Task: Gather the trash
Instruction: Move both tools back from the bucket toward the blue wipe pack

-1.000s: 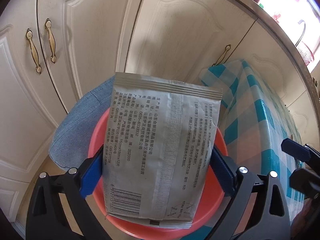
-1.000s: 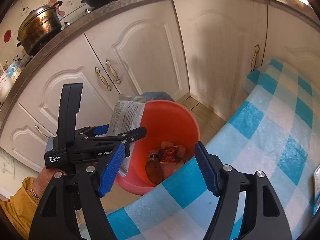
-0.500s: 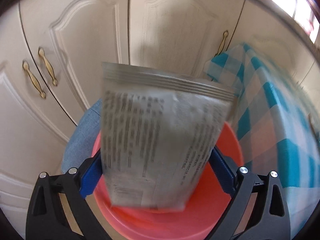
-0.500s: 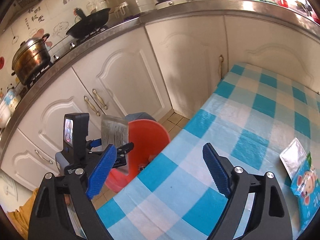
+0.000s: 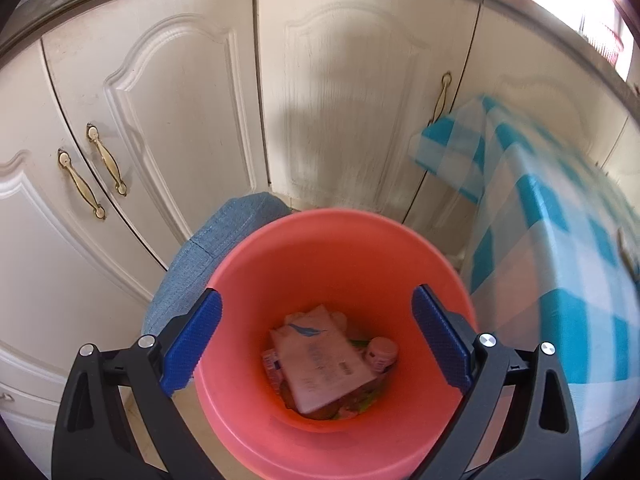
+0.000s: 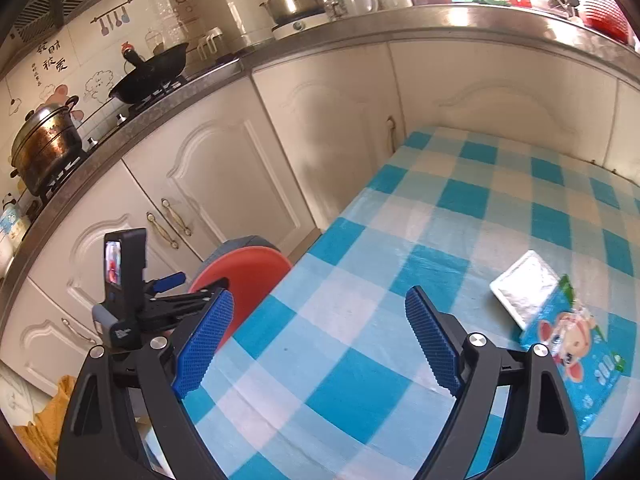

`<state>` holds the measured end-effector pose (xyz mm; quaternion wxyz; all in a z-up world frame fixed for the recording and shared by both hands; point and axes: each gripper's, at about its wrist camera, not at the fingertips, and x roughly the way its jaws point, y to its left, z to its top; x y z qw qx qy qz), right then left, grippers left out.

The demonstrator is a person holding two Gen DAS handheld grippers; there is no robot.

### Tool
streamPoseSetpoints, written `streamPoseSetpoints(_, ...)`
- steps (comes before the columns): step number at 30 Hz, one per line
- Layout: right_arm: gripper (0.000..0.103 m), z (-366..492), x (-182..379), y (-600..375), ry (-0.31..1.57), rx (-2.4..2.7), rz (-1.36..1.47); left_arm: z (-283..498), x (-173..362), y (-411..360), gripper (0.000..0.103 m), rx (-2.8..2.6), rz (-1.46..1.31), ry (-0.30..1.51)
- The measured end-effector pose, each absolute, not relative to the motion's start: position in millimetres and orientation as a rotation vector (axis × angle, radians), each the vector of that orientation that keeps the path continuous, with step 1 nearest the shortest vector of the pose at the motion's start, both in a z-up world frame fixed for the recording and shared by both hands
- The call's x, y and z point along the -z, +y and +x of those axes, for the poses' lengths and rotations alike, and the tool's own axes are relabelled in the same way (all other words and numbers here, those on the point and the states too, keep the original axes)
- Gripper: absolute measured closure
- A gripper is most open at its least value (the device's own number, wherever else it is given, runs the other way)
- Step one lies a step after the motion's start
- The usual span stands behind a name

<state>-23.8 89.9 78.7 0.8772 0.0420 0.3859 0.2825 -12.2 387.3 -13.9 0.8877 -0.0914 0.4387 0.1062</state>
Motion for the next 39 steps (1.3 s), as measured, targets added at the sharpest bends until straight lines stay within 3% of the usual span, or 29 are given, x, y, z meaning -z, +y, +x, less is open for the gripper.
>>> streamPoseSetpoints(14, 0.016, -47.6, -69.9, 21.8, 0.79, -0.447, 0.159, -22.4, -25.6, 350.2, 0.007, -0.062, -0.314, 0.852)
streamPoseSetpoints(39, 0.014, -56.8, -54.9, -85.4, 0.802, -0.329, 0.245, -16.9, -64.2, 230.3, 0.007, 0.198, -0.218, 0.873)
